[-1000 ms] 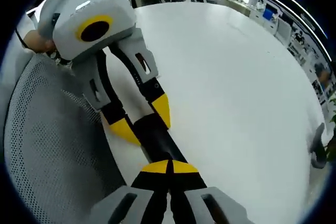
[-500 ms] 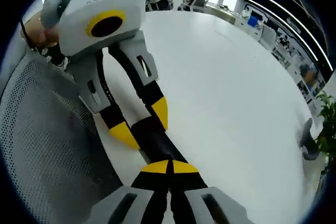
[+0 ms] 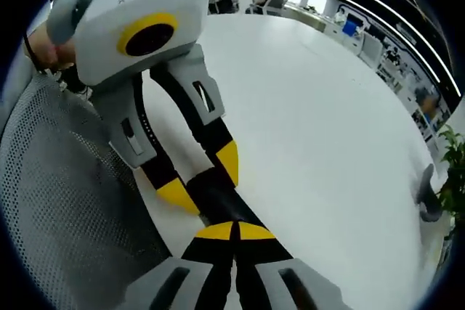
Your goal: Press the specified remote control buttons in sequence, fully releasing each button before pressing the next.
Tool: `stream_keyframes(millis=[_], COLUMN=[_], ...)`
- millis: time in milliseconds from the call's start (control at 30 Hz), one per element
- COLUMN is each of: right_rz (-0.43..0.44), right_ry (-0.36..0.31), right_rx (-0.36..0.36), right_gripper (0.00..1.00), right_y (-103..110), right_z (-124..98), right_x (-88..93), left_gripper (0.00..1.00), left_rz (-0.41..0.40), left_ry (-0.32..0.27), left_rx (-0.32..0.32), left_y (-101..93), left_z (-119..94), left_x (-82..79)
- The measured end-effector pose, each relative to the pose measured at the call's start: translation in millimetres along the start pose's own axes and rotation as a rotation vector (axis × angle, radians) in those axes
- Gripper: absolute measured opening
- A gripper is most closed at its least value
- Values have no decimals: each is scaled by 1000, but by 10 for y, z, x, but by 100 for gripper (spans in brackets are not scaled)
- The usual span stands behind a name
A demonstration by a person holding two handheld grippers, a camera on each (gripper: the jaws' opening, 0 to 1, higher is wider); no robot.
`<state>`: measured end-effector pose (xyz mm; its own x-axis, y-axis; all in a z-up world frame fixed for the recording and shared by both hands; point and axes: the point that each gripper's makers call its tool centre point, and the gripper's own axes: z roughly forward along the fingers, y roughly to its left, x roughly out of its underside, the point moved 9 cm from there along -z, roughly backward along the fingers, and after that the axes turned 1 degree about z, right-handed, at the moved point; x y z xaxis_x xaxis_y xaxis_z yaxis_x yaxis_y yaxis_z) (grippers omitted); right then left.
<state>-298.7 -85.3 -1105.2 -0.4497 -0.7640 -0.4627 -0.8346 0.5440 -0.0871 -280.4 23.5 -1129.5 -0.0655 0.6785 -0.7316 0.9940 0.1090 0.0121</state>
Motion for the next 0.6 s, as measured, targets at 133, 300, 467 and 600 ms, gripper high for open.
stream_keyframes(millis=[133, 300, 467, 600], right_rz=[-3, 5, -51, -187], right_ry=[17, 19, 0, -38], right_rx=[18, 27, -8, -51], right_gripper=[0, 0, 0, 0], right_y=[10, 6, -12, -27], right_z=[5, 0, -12, -15], right_x=[-10, -9, 14, 44], left_gripper=[24, 24, 24, 24], left_rz=[-3, -13, -18, -21], left_ry=[30, 83, 94, 135], left_rx=[-8, -8, -8, -16], left_y=[-3, -3, -3, -13], left_z=[6, 18, 12, 25], left_x=[-32, -78, -75, -115])
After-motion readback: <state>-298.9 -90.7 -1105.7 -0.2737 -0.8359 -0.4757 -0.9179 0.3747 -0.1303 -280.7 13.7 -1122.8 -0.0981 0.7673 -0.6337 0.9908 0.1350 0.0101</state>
